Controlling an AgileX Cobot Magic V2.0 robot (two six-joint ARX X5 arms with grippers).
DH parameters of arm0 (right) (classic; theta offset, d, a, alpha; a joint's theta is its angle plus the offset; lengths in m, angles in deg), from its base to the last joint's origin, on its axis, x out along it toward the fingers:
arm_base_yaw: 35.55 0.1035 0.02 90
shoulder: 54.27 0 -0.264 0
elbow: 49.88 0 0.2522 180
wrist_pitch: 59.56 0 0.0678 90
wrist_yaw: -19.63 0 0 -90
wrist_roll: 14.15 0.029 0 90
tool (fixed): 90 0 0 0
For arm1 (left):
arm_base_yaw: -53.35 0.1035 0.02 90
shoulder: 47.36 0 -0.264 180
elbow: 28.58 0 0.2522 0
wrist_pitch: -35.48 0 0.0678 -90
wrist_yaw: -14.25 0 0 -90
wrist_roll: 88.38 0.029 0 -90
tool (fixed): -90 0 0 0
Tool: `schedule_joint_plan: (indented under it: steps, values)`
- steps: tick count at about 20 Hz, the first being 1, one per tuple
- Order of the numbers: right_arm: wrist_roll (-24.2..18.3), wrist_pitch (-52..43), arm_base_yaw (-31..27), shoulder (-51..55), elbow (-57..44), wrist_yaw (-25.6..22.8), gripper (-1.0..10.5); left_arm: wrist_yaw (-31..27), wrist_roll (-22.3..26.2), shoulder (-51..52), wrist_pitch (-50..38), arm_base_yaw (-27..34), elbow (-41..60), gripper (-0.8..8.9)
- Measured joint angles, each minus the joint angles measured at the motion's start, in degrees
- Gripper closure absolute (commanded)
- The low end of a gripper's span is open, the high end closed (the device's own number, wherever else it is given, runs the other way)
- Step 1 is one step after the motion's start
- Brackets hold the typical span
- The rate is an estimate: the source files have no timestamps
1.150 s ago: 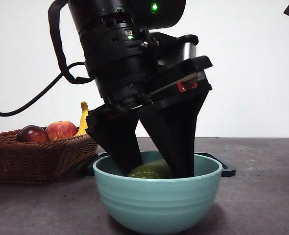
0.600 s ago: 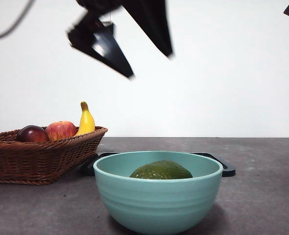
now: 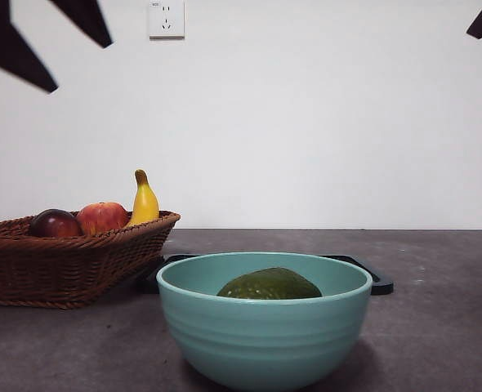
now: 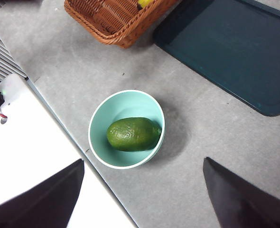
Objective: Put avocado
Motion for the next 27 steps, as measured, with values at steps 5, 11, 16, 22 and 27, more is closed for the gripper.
schedule_joint_plan:
  steps: [5, 11, 16, 22, 27]
  values:
    - [0.00, -0.22, 0.00, -4.94, 0.00, 0.00, 5.5, 11.34, 0.74, 6.84, 7.39, -0.15, 4.83, 4.09]
    - [0.02, -2.51, 2.45, -14.36, 0.00, -0.11, 5.5, 11.58, 1.75, 8.52, 9.22, -0.15, 4.83, 4.09]
    - [0.02, -9.79, 7.32, -23.34, 0.02, -4.11, 5.9, 11.58, 1.97, 8.52, 9.22, -0.15, 4.83, 4.09]
    - [0.02, -16.13, 12.17, -33.03, 0.04, -9.81, 6.2, 11.58, 2.21, 8.52, 9.22, -0.15, 4.83, 4.09]
    - [0.02, -18.49, 14.78, -37.73, 0.09, -15.02, 6.4, 11.58, 2.43, 8.52, 9.25, -0.15, 4.83, 4.09]
